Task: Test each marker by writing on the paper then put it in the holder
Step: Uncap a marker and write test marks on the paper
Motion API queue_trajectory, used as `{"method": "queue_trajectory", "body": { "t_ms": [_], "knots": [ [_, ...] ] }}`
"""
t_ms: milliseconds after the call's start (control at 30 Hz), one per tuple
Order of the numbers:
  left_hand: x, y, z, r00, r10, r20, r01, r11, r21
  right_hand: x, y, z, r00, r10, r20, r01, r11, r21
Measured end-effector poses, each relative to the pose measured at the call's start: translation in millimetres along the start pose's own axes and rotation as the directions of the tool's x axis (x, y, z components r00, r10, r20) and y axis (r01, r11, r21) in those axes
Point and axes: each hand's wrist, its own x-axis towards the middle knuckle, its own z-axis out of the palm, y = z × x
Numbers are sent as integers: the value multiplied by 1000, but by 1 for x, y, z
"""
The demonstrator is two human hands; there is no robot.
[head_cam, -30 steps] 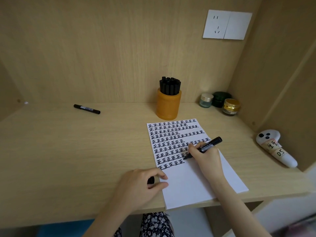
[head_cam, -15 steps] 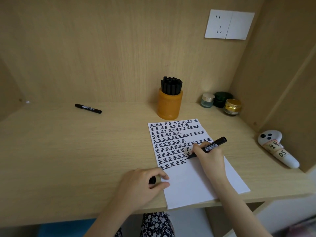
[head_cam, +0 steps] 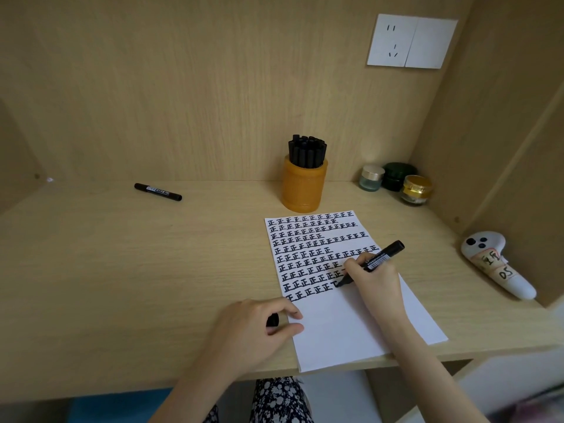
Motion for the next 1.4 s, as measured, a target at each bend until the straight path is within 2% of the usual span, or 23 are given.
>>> {"method": "queue_trajectory", "body": {
  "t_ms": [633, 1000, 1233, 1400],
  "knots": [
    [-1, 3, -2, 1000, -17, 19, 16, 999, 34, 1, 2, 0, 1000, -2, -6, 2, 998, 66],
    [0, 3, -3, 1000, -19, 23, 17, 998, 52, 0, 2, 1, 1000, -6, 21, 6, 1000, 4],
    [0, 3, -2, 1000, -27, 12, 26, 999, 46, -1, 0, -2, 1000, -6, 18, 5, 999, 46],
    [0, 4, -2, 1000, -26, 14, 26, 999, 39, -1, 2, 0, 999, -23, 37, 22, 1000, 14]
  ]
}}
